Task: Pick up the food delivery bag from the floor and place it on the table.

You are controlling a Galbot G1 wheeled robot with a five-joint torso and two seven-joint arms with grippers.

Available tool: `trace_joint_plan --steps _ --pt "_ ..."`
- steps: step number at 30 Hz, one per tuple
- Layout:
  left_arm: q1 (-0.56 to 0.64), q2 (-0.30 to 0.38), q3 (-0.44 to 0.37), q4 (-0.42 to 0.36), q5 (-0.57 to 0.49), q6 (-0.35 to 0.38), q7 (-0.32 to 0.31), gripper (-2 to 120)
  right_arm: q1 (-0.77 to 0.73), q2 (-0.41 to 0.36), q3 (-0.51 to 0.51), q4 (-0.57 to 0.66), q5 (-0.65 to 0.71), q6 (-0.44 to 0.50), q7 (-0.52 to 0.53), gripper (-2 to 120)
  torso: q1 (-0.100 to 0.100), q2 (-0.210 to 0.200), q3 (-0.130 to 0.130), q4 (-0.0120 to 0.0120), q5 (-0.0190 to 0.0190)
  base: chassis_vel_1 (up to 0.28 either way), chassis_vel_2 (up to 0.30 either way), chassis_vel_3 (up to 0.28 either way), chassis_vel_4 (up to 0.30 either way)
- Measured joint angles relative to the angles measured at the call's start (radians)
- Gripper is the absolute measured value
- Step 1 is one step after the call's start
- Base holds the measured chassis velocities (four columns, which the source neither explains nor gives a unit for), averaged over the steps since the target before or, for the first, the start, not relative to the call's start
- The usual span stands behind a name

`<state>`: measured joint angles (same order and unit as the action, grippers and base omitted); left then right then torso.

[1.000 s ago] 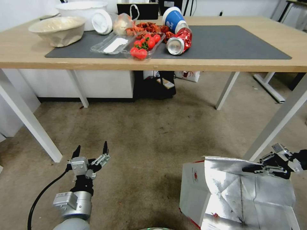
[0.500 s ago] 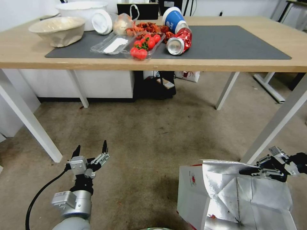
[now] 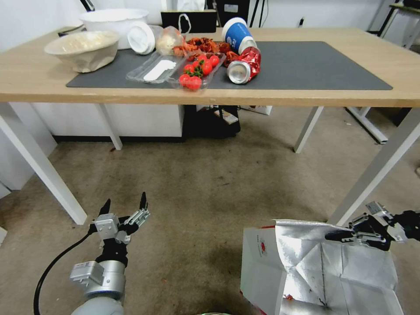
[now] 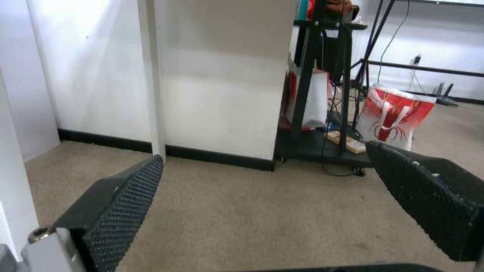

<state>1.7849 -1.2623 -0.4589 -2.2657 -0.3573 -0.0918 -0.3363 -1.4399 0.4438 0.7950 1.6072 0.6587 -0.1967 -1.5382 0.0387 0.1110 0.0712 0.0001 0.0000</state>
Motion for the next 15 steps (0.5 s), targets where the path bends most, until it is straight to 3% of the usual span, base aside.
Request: trace_joint_plan --steps 15 --pt "0.0 0.003 -0.002 -0.002 -0.006 0.007 0.0 100 0.002 0.005 0.001 0.001 0.0 -0.002 0.0 0 0.011 0.063 0.052 0.0 0.0 0.0 0.0 0.0 0.0"
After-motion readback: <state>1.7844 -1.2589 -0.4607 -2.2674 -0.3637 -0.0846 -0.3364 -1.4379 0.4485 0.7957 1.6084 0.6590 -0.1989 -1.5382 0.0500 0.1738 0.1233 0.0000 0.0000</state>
